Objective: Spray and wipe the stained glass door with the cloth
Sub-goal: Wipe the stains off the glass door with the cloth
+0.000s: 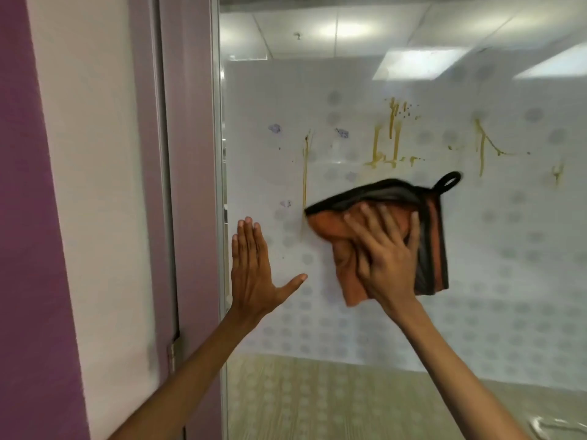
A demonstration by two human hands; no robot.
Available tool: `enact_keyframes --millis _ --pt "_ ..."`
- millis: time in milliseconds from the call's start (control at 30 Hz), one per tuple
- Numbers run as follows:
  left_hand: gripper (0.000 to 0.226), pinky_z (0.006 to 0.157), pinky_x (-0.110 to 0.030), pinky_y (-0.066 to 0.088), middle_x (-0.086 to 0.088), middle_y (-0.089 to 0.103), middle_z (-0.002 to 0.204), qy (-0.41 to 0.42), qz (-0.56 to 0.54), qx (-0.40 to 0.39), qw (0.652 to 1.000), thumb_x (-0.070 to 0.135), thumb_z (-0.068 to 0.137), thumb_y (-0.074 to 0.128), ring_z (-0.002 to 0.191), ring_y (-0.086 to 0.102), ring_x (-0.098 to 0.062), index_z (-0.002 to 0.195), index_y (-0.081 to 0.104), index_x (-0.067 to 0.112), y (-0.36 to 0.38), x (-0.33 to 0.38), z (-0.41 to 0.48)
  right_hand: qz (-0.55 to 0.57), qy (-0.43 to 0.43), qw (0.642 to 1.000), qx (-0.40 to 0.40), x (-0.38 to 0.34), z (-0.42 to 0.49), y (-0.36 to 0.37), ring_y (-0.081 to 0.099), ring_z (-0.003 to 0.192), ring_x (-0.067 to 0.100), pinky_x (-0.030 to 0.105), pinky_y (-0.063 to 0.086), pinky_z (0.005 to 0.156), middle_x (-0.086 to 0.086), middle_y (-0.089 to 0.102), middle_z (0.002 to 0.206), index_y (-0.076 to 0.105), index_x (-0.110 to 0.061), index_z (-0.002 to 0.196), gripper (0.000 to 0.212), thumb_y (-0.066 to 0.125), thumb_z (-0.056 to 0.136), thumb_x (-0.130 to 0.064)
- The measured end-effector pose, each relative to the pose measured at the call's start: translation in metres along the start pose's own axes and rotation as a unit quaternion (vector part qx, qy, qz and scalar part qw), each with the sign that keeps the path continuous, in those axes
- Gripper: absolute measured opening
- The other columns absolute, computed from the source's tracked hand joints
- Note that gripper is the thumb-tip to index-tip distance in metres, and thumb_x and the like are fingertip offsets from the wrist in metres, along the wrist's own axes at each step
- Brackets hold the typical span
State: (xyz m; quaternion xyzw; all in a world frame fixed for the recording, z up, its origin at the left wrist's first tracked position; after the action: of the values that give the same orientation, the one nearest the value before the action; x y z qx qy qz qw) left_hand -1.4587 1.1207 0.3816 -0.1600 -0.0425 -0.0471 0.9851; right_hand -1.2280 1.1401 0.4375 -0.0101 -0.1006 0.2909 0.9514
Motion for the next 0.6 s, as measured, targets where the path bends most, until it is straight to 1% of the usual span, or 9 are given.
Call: enact_keyframes --millis 67,100,167,233,333,400,433,500,600 --pt "0.125 0.126 -0.047 0.002 -0.020 -0.003 0.165 0.005 -0.005 -0.002 1.000 0.081 0.078 0.051 0.154 -0.001 -0.035 0.154 0.005 -0.007 -0.001 -0.004 0.000 -0.007 0.073 0.996 0.043 0.006 0.033 0.000 0.039 0.144 0.023 0.057 0.006 0.122 0.000 0.050 0.150 0.056 -0.031 0.139 0.048 0.058 0.093 -0.021" --pt "0.125 0.126 -0.046 0.002 -0.020 -0.003 0.166 0.005 -0.011 -0.001 1.000 0.080 0.078 0.052 0.154 -0.001 -0.035 0.155 0.005 -0.006 -0.002 -0.006 0.000 -0.012 0.093 0.994 0.053 0.001 0.046 0.003 0.036 0.146 0.023 0.058 0.004 0.122 0.001 0.048 0.151 0.054 -0.032 0.141 0.048 0.056 0.094 -0.022" --pt "0.124 0.126 -0.046 0.003 -0.020 -0.001 0.165 0.007 -0.013 0.003 1.000 0.080 0.079 0.051 0.154 0.001 -0.035 0.155 0.005 -0.006 -0.002 -0.009 -0.001 -0.014 0.098 0.994 0.052 -0.021 0.056 0.014 0.032 0.148 0.024 0.058 0.001 0.122 0.002 0.044 0.155 0.051 -0.031 0.144 0.051 0.055 0.094 -0.021" --pt "0.123 0.126 -0.047 0.005 -0.022 0.002 0.165 0.019 -0.006 0.003 1.000 0.080 0.079 0.051 0.154 0.003 -0.036 0.155 0.006 -0.007 -0.003 -0.013 -0.002 0.010 0.054 0.998 0.025 -0.046 0.044 0.025 0.032 0.148 0.026 0.057 0.000 0.122 0.003 0.042 0.156 0.049 -0.029 0.145 0.053 0.056 0.093 -0.021" --pt "0.127 0.126 -0.045 0.004 -0.022 0.002 0.165 0.014 -0.003 0.001 1.000 0.082 0.076 0.053 0.154 0.004 -0.036 0.154 0.007 -0.008 -0.003 -0.023 -0.004 0.029 -0.049 0.998 -0.038 -0.065 0.000 0.032 0.034 0.147 0.026 0.057 0.005 0.123 0.002 0.043 0.155 0.050 -0.027 0.145 0.053 0.062 0.093 -0.026" --pt "0.131 0.126 -0.044 0.003 -0.022 0.000 0.165 0.013 0.000 -0.004 1.000 0.084 0.073 0.054 0.154 0.003 -0.036 0.154 0.007 -0.007 -0.003 -0.028 -0.007 0.015 -0.074 0.996 -0.040 -0.058 -0.012 0.028 0.039 0.145 0.025 0.058 0.008 0.122 0.000 0.047 0.152 0.053 -0.027 0.143 0.052 0.066 0.092 -0.027" --pt "0.133 0.126 -0.044 0.003 -0.022 0.000 0.165 0.015 0.002 -0.006 1.000 0.085 0.072 0.054 0.154 0.003 -0.036 0.154 0.006 -0.007 -0.003 -0.029 -0.007 0.011 -0.061 0.998 -0.024 -0.051 -0.006 0.025 0.041 0.143 0.025 0.058 0.009 0.122 0.000 0.050 0.150 0.055 -0.028 0.141 0.050 0.065 0.092 -0.026" --pt "0.134 0.126 -0.045 0.002 -0.023 0.000 0.165 0.021 0.003 -0.008 1.000 0.086 0.071 0.054 0.154 0.002 -0.037 0.154 0.006 -0.008 -0.003 -0.030 -0.007 0.005 -0.008 1.000 0.013 -0.041 0.019 0.023 0.041 0.143 0.025 0.059 0.007 0.122 0.000 0.051 0.149 0.057 -0.029 0.139 0.045 0.059 0.095 -0.023" --pt "0.129 0.126 -0.046 0.002 -0.023 0.000 0.165 0.039 -0.003 -0.003 0.999 0.080 0.074 0.055 0.154 0.003 -0.038 0.153 0.008 -0.010 -0.002 -0.030 -0.008 -0.005 0.042 0.998 0.054 -0.051 0.059 0.030 0.038 0.145 0.025 0.059 0.006 0.122 0.001 0.049 0.151 0.056 -0.030 0.140 0.041 0.056 0.099 -0.027"
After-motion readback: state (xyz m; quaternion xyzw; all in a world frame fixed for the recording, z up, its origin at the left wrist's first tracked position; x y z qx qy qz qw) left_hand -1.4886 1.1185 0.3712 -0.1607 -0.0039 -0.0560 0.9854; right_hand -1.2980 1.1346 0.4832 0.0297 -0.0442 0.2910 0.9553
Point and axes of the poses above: each hand's wrist, its own z-axis towards the middle knuckle, its own y-axis out of the palm, x = y × z, the point moved 6 cm from there along z, towards the middle knuckle
